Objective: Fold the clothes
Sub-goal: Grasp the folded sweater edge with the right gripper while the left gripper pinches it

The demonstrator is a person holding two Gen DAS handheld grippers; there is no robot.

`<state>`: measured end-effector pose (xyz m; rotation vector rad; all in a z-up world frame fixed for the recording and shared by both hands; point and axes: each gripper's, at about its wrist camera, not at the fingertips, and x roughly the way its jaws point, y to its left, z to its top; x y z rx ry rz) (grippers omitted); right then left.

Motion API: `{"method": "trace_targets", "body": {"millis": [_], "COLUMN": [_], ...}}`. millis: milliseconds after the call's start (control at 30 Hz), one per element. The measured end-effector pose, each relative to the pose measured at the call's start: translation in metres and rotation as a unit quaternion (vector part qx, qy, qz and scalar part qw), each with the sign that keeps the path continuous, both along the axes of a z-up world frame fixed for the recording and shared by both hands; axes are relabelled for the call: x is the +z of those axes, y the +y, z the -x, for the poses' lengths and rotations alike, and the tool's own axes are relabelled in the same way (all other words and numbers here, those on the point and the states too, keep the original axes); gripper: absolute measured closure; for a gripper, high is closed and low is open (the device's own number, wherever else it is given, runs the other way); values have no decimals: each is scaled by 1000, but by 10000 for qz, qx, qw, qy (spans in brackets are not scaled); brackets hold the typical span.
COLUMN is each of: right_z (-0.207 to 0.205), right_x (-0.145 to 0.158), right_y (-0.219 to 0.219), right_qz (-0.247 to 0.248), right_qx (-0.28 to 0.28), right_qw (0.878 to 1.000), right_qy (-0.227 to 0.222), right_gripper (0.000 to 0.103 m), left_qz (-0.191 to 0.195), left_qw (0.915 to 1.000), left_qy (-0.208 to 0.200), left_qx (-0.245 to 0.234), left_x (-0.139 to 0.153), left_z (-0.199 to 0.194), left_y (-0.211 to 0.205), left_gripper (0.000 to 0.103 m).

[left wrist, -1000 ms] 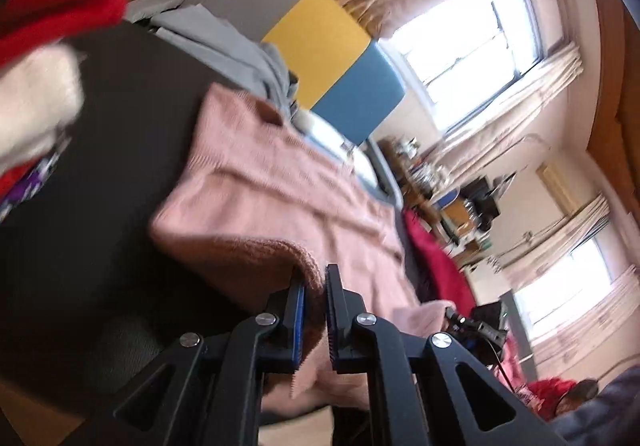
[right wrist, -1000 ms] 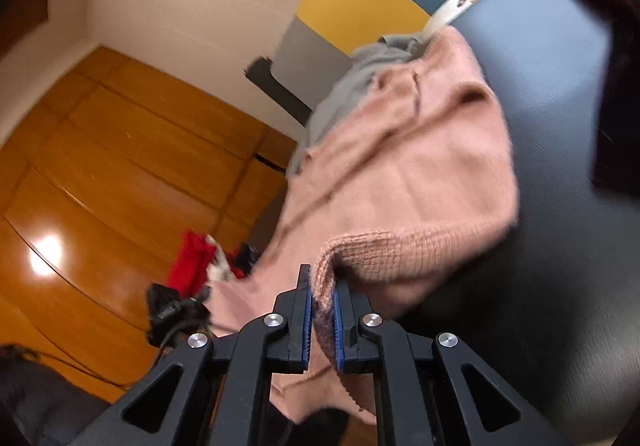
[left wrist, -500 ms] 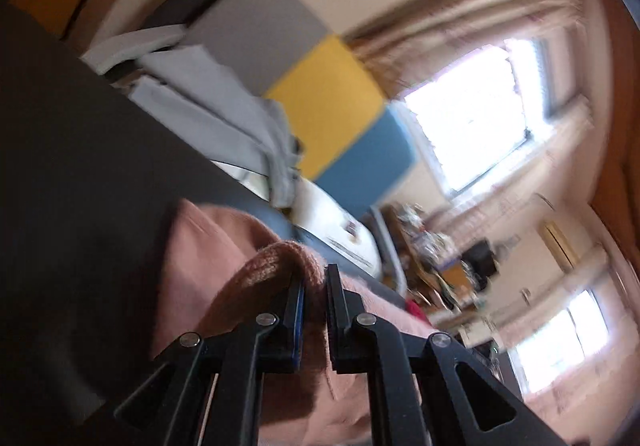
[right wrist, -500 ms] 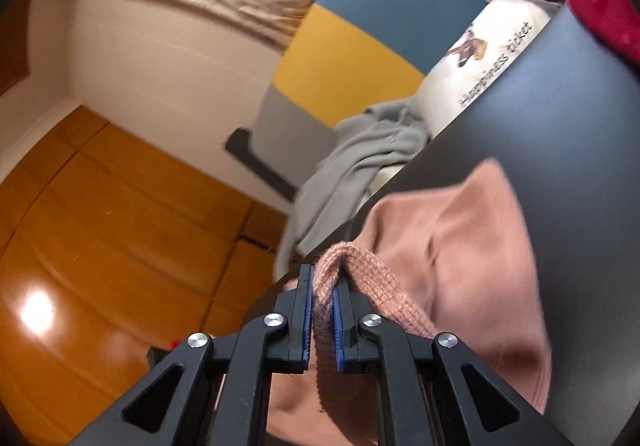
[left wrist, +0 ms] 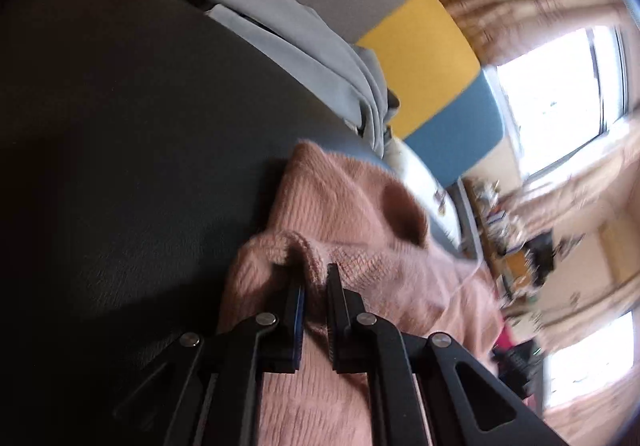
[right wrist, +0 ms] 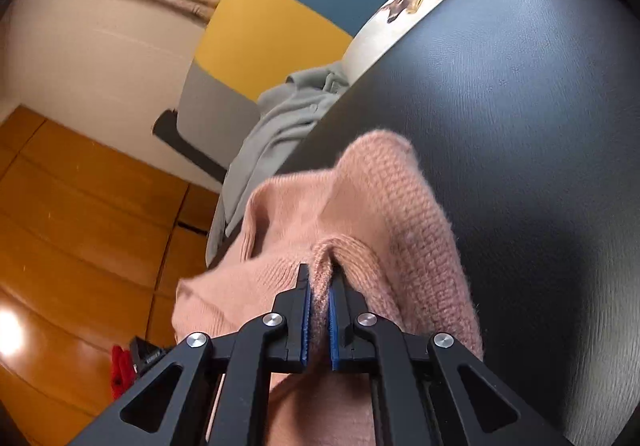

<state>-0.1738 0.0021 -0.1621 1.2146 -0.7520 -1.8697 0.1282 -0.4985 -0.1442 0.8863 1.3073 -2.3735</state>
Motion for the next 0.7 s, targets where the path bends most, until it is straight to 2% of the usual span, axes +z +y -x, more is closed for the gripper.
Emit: {"method": "trace_targets", "body": {"millis": [300, 400, 433, 467, 567, 633, 700], "right_z": [-60, -70, -72, -75, -89, -97, -106], "right_x": [2, 10, 13, 18, 36, 41, 43], "right_y": [38, 48, 51, 51, 42, 39, 37], "right_qz": [-191, 213, 387, 500, 503, 504, 537], "right_qx": [183, 155, 135, 136, 317, 465, 658], "right_qw": [9996, 9995, 9989, 9985, 9982, 9976, 9964], "right_qy": [-88, -182, -209, -201, -38, -29, -33], "right_gripper": [97, 71, 52, 40, 38, 36, 30], "left_qz": [-138, -346, -382, -386, -254, -191, -216], "left_qw": [9995, 9991, 9990, 9990, 9989, 9988, 9984], "left_qy": [-140, 27, 95, 178, 375, 385, 345], "left_qx": [-239, -260, -209, -127, -80, -233, -400], "left_x": [4, 14, 19, 25, 42, 47, 46], "left_z": [-65, -78, -82, -86, -95, -99, -98], "left_y": [49, 54, 54, 53, 55, 61, 67], "left_gripper": [95, 90, 87, 84, 82, 81, 79]}}
